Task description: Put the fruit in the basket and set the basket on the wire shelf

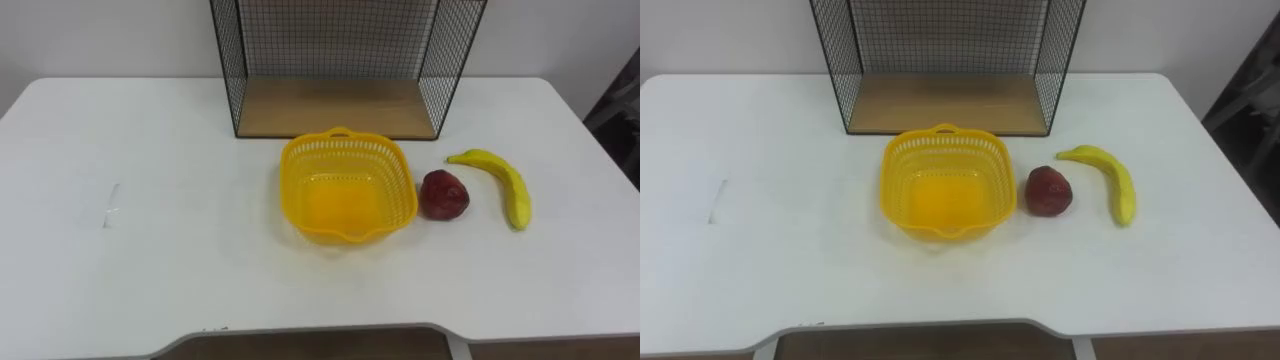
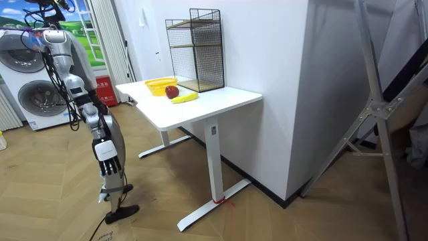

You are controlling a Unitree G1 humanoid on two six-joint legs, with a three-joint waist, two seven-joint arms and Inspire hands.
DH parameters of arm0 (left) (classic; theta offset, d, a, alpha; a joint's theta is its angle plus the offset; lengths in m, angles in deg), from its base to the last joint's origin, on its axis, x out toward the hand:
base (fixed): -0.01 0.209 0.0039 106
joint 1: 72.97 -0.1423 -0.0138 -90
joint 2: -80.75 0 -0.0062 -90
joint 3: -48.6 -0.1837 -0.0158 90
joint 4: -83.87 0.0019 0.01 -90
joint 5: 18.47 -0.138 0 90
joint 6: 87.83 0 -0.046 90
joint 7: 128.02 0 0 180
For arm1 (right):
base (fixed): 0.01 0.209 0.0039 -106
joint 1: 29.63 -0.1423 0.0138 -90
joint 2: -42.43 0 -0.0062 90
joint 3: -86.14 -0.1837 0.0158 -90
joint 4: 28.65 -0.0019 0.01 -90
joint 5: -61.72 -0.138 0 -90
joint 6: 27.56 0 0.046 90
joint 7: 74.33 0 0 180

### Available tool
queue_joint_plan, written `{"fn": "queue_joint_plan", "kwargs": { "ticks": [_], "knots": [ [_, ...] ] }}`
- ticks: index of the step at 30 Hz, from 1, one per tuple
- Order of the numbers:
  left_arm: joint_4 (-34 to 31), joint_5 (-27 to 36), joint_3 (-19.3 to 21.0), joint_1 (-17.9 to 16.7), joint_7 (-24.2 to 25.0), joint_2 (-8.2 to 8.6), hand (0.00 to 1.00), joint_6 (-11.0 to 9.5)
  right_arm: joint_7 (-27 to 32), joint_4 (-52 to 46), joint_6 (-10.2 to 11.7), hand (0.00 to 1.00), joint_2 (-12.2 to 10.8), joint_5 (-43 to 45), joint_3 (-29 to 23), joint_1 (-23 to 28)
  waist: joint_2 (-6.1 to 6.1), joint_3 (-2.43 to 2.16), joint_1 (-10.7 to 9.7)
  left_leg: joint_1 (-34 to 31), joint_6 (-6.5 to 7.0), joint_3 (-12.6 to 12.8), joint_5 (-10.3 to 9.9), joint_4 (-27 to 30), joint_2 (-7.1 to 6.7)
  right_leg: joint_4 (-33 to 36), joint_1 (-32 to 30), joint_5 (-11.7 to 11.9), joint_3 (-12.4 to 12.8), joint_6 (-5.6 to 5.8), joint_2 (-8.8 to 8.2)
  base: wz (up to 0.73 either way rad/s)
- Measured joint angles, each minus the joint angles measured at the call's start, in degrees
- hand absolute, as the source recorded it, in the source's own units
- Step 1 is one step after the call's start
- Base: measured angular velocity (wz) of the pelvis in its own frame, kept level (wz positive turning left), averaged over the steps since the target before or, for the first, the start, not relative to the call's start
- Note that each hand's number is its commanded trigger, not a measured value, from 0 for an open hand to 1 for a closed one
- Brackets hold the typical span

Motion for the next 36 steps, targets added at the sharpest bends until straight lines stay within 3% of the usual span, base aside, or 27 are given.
{"fn": "queue_joint_plan", "kwargs": {
  "ticks": [11,17,20,26,28,36],
  "knots": [
    [0.0,0.0,0.0,-0.1,0.0,-0.04,0.0,0.0,0.3,-0.1,0.3,0.0,0.0,0.0,-0.1,0.0,-0.34,0.01,0.1,-0.1,0.0,-0.1,0.0,-0.1,-0.01,0.0,0.2,0.0,0.1,0.0,0.0,0.0],
    [-0.1,0.0,0.2,0.1,-0.1,-0.11,0.0,0.0,2.5,0.0,0.5,0.0,0.1,-5.5,-1.1,-0.4,-0.35,-0.01,0.1,0.2,0.0,0.3,0.0,-0.3,0.03,0.0,-0.1,0.0,0.4,0.0,0.02,-0.02],
    [0.1,0.1,0.3,0.0,-0.4,-0.09,0.0,-0.2,4.3,0.0,1.6,0.0,0.1,-14.0,-3.7,-0.5,-0.37,0.01,0.1,0.1,0.0,0.4,0.0,-0.2,0.03,0.0,0.0,0.0,0.3,0.0,0.02,0.0],
    [0.0,0.0,1.9,-0.5,-0.5,0.09,0.0,-1.3,6.6,-0.1,4.3,0.0,0.1,-43.1,-9.9,0.9,0.17,0.0,-0.1,0.0,0.0,0.5,0.0,-0.2,0.1,-0.1,0.1,0.0,0.7,-0.02,0.17,0.0],
    [-0.1,0.1,3.4,-1.1,-0.6,0.24,0.0,-1.5,7.4,-0.1,4.9,0.0,0.1,-53.9,-13.7,1.7,0.54,-0.03,-0.5,0.4,-0.01,0.5,0.0,-0.5,0.07,-0.1,0.3,0.0,0.8,-0.03,0.16,0.0],
    [-0.1,2.1,9.3,-3.4,-1.7,-0.03,0.0,-3.7,14.8,-2.8,7.7,0.0,0.5,-80.7,-30.9,2.3,0.88,-0.13,-3.4,1.8,-0.03,1.6,0.1,-1.4,0.12,0.0,0.6,0.0,1.6,-0.02,0.19,-0.07]
  ]
}}
